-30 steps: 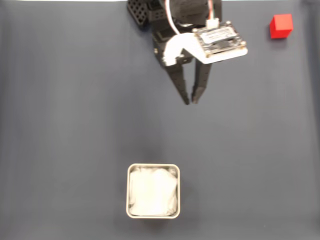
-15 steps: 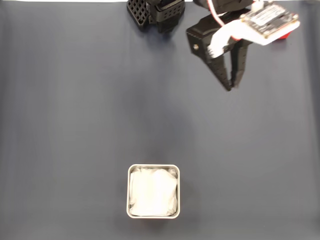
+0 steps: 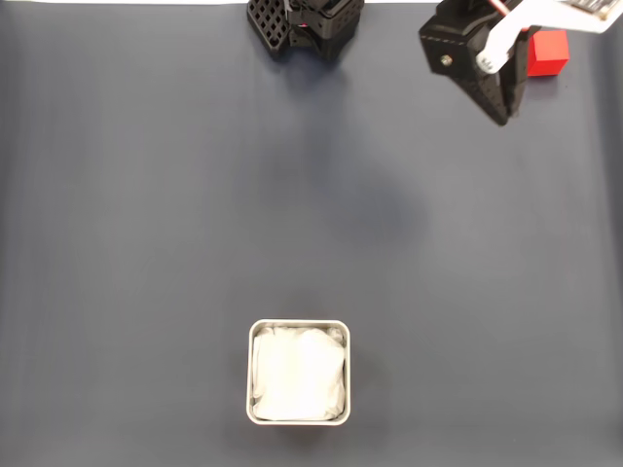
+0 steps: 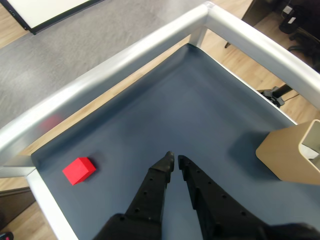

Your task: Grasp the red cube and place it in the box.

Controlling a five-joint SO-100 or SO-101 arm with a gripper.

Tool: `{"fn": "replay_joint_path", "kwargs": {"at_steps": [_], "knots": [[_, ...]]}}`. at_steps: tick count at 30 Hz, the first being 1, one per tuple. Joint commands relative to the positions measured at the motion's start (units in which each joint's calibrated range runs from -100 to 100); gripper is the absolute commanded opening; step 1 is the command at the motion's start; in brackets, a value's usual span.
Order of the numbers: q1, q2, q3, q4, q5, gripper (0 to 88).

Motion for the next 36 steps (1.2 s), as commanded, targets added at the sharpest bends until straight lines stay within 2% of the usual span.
{"fn": "replay_joint_path", "kwargs": {"at_steps": [1,23,36], "knots": [[-2.95,-0.81,-2.65,0.71,-0.54,0.6],[-16.66,0.4,-1.46,1.37,-2.83,1.0],[-21.13,0.31,1.37,-1.5,-1.76,0.3]]}}
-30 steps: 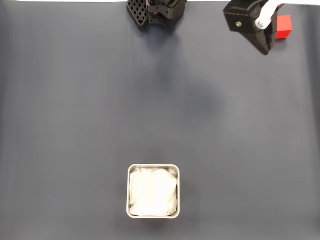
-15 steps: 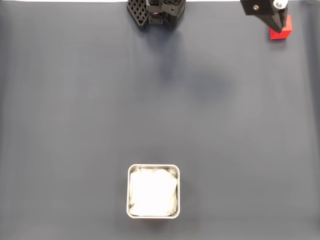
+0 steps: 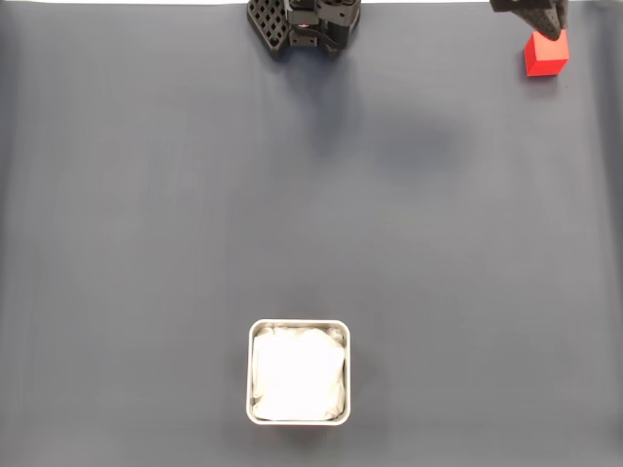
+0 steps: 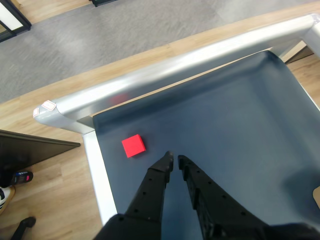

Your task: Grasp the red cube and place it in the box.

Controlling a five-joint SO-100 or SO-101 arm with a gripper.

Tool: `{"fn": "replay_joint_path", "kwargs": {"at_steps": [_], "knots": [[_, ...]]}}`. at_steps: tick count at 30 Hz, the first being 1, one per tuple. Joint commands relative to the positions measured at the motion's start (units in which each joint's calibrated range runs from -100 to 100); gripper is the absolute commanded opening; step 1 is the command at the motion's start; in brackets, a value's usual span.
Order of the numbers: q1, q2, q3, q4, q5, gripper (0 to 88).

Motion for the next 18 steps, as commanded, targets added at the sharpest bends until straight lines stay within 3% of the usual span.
{"fn": "replay_joint_path", "kwargs": {"at_steps": [1,18], "knots": [[-1.75,-0.99,0.56,-1.74,0.78,0.3],[-6.23,-0.73,4.3,-3.63,1.37,3.7]]}}
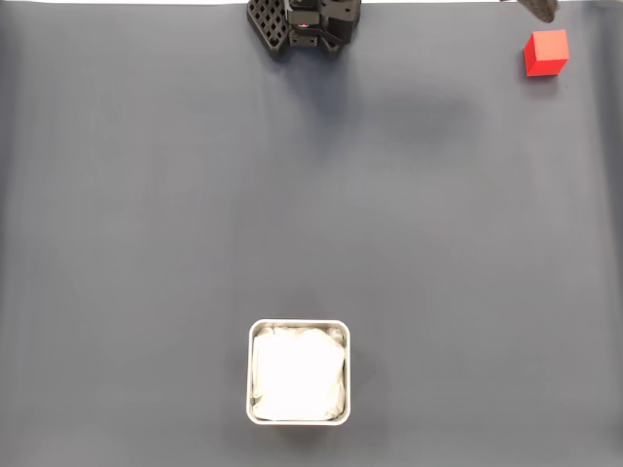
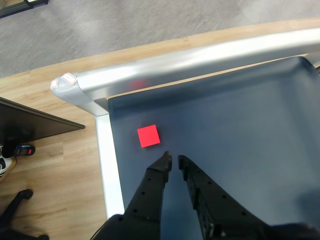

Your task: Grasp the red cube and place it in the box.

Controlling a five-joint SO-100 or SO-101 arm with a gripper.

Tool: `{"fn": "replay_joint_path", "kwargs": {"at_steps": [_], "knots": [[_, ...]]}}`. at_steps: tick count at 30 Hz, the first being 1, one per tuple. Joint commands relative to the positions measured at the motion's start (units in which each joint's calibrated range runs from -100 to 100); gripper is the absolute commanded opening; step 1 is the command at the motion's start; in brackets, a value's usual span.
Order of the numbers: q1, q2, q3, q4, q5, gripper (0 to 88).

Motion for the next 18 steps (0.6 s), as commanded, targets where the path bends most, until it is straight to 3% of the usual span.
{"fn": "replay_joint_path", "kwargs": {"at_steps": [1,18], "knots": [[-0.52,-0.73,0.32,-1.8,0.68,4.7],[-0.23,3.52,4.24,-9.92,3.81,23.1]]}}
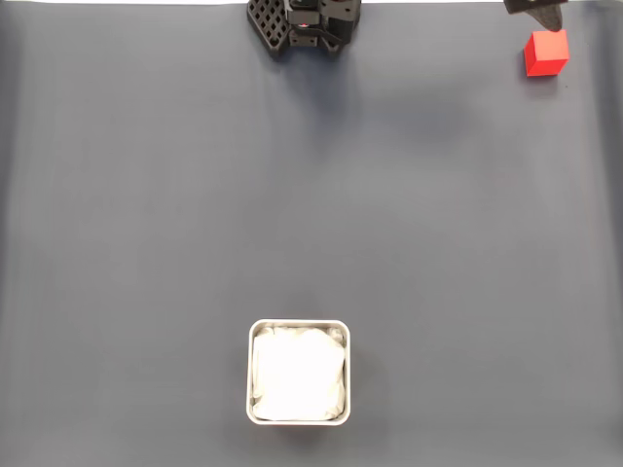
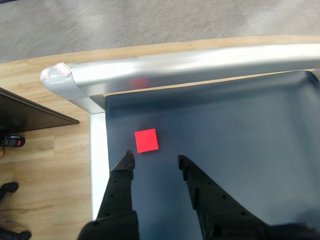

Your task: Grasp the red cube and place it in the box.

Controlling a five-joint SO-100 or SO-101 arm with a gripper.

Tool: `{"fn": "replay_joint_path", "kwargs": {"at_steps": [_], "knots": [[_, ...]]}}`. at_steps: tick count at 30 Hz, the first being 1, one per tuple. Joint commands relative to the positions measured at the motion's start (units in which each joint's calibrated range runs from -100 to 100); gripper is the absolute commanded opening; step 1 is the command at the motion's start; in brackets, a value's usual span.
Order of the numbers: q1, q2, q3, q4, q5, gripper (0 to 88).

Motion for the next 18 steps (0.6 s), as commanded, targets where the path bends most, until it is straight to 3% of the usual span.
{"fn": "replay_joint_path", "kwargs": {"at_steps": [1,18], "knots": [[-0.16,0.91,-0.37,-3.02,0.83,23.9],[-0.09,11.57,-0.37,-11.79,1.27,34.9]]}}
